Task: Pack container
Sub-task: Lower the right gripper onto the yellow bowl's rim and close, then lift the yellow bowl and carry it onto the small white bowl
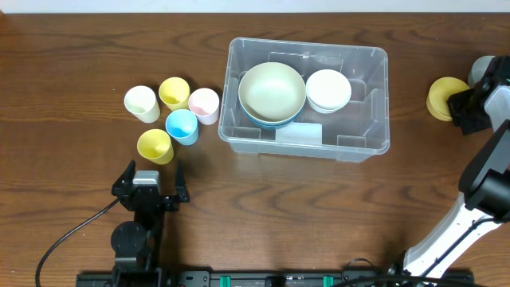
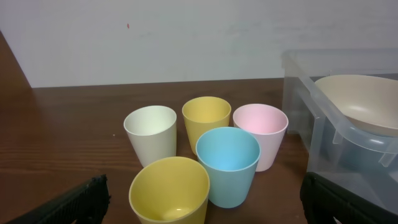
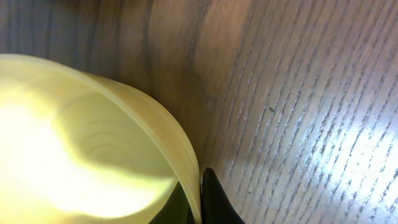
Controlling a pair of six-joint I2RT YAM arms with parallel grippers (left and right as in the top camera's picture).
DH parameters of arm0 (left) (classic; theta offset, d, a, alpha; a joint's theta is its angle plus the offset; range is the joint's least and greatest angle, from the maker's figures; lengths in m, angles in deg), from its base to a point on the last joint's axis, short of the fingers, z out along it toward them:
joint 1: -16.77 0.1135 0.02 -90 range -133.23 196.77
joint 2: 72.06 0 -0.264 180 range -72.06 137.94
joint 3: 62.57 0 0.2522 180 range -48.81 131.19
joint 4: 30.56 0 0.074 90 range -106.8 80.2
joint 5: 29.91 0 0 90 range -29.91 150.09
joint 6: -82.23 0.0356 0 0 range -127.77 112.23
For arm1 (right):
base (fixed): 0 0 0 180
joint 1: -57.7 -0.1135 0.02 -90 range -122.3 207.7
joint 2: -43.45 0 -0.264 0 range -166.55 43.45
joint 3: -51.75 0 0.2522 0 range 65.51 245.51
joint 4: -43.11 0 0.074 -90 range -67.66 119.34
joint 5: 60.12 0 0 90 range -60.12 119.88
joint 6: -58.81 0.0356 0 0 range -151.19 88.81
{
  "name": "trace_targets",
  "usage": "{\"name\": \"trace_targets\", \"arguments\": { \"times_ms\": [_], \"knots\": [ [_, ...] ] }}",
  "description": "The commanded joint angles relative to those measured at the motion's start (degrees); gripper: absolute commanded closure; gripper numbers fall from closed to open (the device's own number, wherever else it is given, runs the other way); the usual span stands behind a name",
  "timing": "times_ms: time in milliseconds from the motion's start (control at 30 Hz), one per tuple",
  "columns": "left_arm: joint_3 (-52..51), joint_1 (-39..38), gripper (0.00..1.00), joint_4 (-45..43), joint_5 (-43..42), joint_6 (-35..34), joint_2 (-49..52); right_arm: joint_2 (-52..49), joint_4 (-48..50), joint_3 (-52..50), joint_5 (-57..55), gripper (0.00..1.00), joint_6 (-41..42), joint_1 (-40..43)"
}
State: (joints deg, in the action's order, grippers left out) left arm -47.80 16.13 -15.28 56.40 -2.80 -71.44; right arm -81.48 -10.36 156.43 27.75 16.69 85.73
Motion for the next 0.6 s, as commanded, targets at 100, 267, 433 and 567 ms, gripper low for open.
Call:
{"name": "trace_targets", "arguments": {
  "times_ms": [100,267,433,567],
  "knots": [
    [-0.8,0.2,0.02,2.2,-0.8,0.8,-0.3,0.7,-2.0,0.2,0.0,0.99,-0.4,0.1],
    [-0.8,0.2,0.02,2.2,-0.8,0.8,-0.3,7.5,-2.0,0.6,3.5,0.99,-0.9,-0.1],
    [-0.8,0.2,0.02,2.2,-0.8,0.8,-0.3,19.1,-0.4,1.1,9.2,0.99,-4.6,-2.6],
    [-0.8,0.2,0.02,2.2,-0.8,0.8,-0.3,28.2,1.0,1.1,10.3,0.99,-7.7,-7.5]
  ]
}}
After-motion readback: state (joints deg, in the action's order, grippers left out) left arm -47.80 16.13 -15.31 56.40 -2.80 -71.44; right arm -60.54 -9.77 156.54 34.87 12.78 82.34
